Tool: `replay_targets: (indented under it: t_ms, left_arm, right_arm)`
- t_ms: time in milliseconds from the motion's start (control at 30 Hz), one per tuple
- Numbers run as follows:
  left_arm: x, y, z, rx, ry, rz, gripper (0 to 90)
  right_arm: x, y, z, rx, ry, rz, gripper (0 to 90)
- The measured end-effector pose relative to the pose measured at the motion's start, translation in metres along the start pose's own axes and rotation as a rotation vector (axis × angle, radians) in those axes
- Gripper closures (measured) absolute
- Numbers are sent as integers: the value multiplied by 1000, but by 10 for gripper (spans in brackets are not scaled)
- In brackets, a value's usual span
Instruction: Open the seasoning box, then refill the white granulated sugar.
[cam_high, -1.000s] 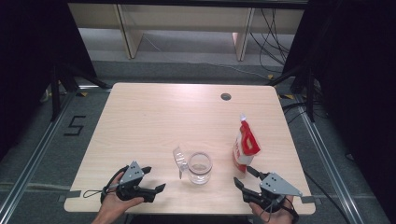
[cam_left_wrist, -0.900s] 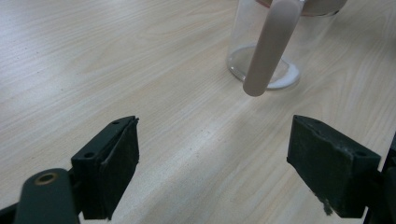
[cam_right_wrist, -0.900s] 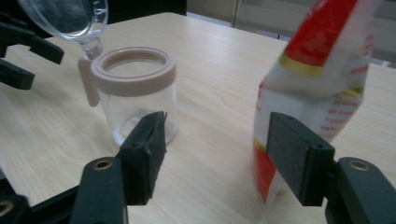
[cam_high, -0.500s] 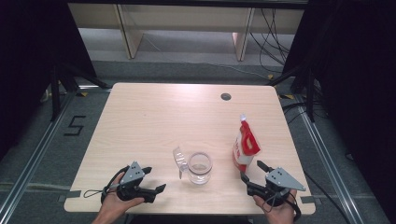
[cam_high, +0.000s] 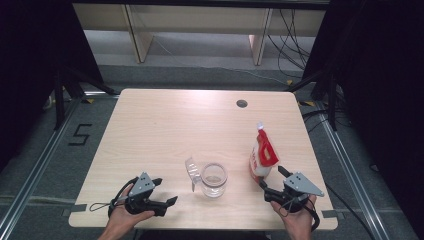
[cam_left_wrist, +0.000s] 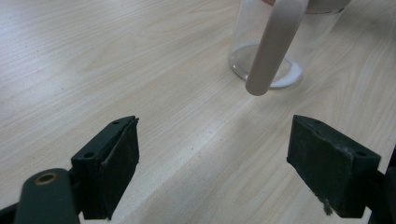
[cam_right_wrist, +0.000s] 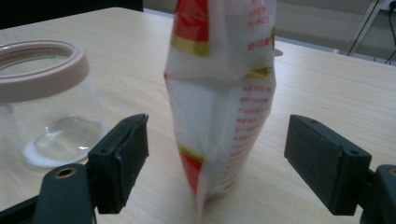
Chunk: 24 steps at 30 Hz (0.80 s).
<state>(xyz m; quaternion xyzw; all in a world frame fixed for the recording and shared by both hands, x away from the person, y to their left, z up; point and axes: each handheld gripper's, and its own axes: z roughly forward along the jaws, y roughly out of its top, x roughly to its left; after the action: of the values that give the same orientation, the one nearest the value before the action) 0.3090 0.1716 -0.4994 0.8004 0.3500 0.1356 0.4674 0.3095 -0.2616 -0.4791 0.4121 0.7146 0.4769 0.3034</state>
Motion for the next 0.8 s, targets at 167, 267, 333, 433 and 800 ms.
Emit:
replay_targets:
  t_ms: [167,267,333,433,800]
  left_arm:
    - [1,-1,0,5,10,5,165]
    - [0,-2,0,1,12,-12,165]
    - [0,-2,0,0,1,-12,165]
    - [0,-1,-1,6,-1,-7,165]
    - [0,-1,-2,4,1,12,165]
  right_arm:
    - [-1,1,7,3,-6,13,200]
    - [-1,0,11,-3,-7,1,200]
    - [0,0,14,-1,3,15,201]
    - [-1,0,17,-8,-6,-3,200]
    - [-4,-1,26,-5,-4,20,193]
